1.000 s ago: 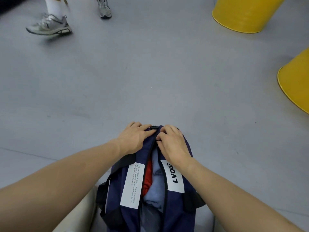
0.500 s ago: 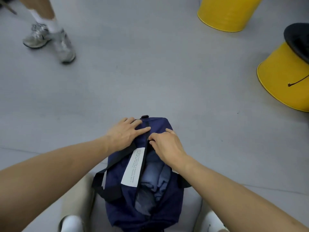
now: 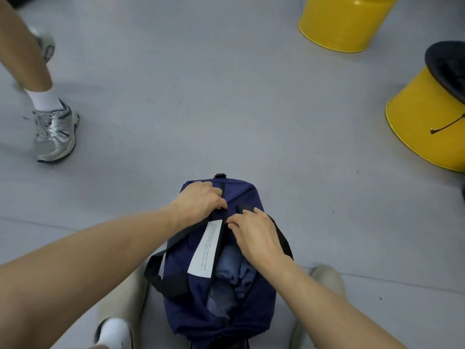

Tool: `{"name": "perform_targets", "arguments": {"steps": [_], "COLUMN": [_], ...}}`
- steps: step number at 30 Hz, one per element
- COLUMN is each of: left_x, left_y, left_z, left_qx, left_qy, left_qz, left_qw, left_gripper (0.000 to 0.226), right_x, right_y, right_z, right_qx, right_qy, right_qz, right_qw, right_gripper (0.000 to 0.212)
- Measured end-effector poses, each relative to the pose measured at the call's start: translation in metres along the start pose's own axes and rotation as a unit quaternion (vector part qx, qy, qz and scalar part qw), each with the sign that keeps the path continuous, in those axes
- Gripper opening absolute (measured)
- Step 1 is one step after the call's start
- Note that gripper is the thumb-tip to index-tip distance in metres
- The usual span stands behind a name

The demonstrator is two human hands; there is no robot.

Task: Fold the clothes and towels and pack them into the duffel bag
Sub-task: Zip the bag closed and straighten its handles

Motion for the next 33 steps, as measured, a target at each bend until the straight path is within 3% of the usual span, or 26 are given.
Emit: {"name": "perform_targets", "arguments": {"steps": [6,10,14,17,20,23,26,33], "left_x": [0.006,0.008,0.015,-0.002,-0.028,-0.052,-0.042,-0.026], "left_y": [0.008,0.018,0.038,0.065,0.093,0.109,0.109,0.127], "left_z": [-0.004,0.023,0.062,0.104,0.143,0.180,0.200,0.221], "left_qx": [0.140,0.122,0.120,0.176,0.251,0.295,0.326,0.315], "left_qy": [0.020,0.074,0.083,0.126,0.281,0.330,0.327,0.246], "left_qz": [-0.059,-0.163,-0.184,-0.137,-0.026,0.030,0.047,0.079], "left_qw": [0.988,0.976,0.972,0.967,0.926,0.896,0.886,0.913], "left_gripper": [0.042,0.046,0.047,0.053,0.072,0.074,0.072,0.058], "right_x": [-0.039,-0.058,-0.035,-0.025,-0.029,-0.034,-0.035,-0.026], "right_y": [0.057,0.094,0.106,0.114,0.118,0.124,0.134,0.162], "right_z": [0.000,0.011,0.012,0.008,0.006,-0.001,-0.001,0.002], "right_qx": [0.072,0.047,0.000,-0.002,-0.019,-0.024,-0.010,0.009], "right_qy": [0.005,0.008,-0.075,-0.063,-0.071,-0.076,-0.052,-0.031], "right_qz": [-0.054,-0.030,0.025,0.043,0.054,0.055,0.058,0.049], "right_qw": [0.996,0.998,0.997,0.997,0.996,0.995,0.997,0.998], "right_gripper": [0.021,0.009,0.026,0.030,0.025,0.022,0.024,0.029]}}
Point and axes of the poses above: each hand's wrist, its own y-axis away from the middle knuckle, its own x-axis out of the back of the hand, z = x × y, the point moved 1 cm from there along -y, towards the middle knuckle, and after that the axes turned 13 degrees about -x, right-handed, at the moved point
